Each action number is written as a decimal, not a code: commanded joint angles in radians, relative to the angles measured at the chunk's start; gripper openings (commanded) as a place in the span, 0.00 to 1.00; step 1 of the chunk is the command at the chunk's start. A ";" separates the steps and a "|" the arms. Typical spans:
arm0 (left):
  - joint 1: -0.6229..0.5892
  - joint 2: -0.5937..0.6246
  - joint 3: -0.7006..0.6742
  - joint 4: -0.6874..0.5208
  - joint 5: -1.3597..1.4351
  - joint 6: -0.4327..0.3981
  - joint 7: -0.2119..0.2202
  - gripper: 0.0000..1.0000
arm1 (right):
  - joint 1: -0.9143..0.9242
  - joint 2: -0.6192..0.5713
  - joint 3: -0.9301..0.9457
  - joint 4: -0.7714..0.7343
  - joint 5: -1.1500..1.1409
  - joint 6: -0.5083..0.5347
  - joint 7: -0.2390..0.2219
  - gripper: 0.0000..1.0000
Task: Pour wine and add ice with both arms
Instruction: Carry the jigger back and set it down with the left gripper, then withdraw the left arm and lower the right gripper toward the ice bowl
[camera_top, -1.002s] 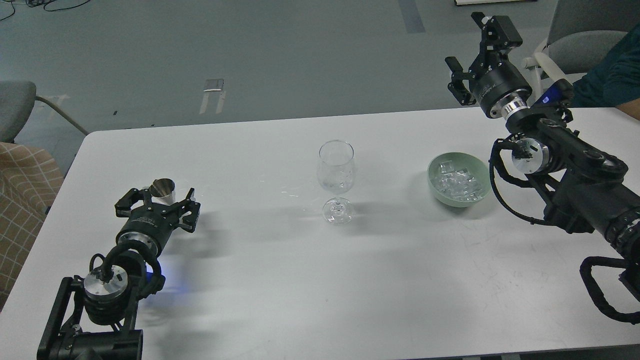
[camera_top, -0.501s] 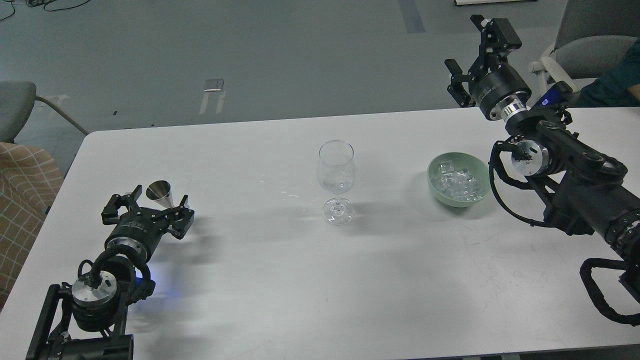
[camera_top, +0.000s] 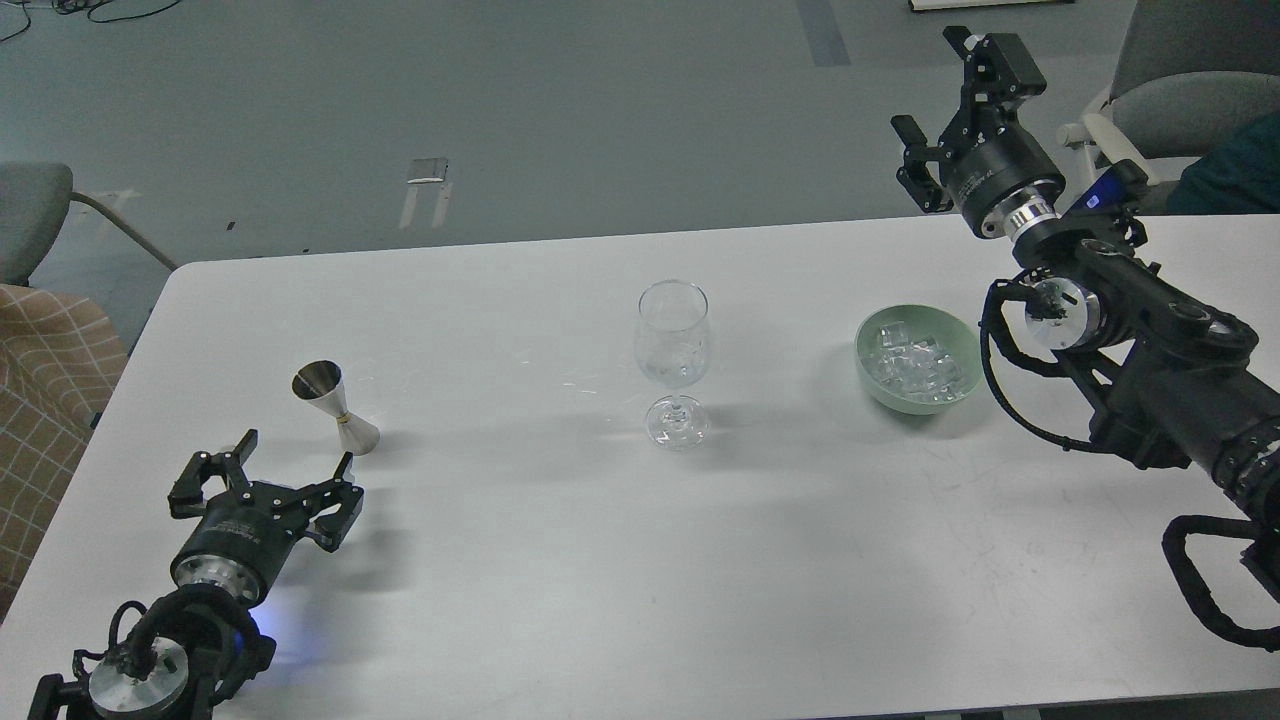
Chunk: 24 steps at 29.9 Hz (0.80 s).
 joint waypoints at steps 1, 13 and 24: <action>0.047 0.000 -0.038 -0.036 -0.001 -0.028 0.019 0.98 | -0.006 -0.017 0.000 0.031 0.000 0.000 0.000 1.00; 0.106 0.164 -0.242 -0.027 0.002 -0.211 0.027 0.98 | -0.119 -0.270 -0.026 0.334 -0.346 -0.073 -0.011 1.00; -0.070 0.514 -0.234 0.073 0.166 -0.255 -0.154 0.98 | -0.262 -0.480 -0.058 0.597 -0.701 -0.259 -0.020 1.00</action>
